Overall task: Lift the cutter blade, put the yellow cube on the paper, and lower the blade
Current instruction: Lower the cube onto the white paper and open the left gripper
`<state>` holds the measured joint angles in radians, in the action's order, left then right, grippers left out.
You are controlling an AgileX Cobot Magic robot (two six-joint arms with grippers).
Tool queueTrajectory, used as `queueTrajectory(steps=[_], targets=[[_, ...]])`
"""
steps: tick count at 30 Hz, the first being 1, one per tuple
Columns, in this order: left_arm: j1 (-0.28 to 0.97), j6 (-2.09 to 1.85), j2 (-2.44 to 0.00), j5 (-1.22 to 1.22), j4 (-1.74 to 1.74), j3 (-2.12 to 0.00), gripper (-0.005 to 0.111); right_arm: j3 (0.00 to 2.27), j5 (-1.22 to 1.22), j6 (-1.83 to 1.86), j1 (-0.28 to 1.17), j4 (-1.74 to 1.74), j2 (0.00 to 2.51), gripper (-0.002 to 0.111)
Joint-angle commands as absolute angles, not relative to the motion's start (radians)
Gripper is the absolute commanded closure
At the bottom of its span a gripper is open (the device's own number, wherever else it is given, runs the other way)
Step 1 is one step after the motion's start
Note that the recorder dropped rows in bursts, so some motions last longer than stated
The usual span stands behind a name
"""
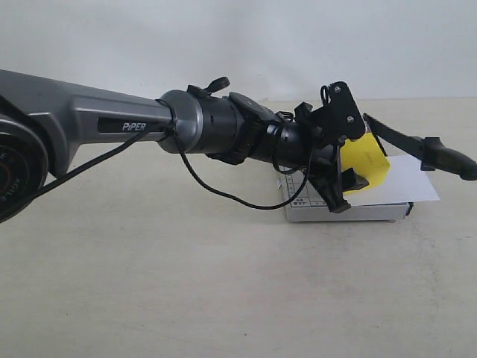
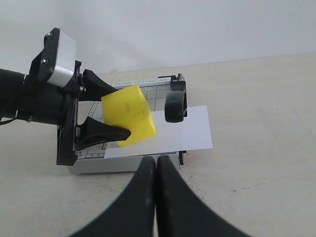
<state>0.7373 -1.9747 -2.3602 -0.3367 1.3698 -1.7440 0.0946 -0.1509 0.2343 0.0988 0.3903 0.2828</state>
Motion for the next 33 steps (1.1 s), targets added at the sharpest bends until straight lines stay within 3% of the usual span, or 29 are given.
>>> queueTrajectory(steps=[1, 5, 8, 33], targets=[[0.725, -1.967, -2.364, -0.356, 1.429, -1.751, 0.087, 0.09, -0.142, 0.24, 0.099, 0.389, 0.28, 0.108], [0.719, -1.967, -2.364, -0.356, 1.481, -1.751, 0.059, 0.09, -0.142, 0.24, 0.099, 0.389, 0.28, 0.108], [0.719, -1.967, -2.364, -0.371, 1.486, -1.751, 0.049, 0.09, -0.142, 0.24, 0.099, 0.389, 0.28, 0.108], [0.719, -1.926, -2.36, -0.408, 1.484, -1.751, 0.048, 0.09, -0.146, 0.24, 0.099, 0.389, 0.28, 0.108]])
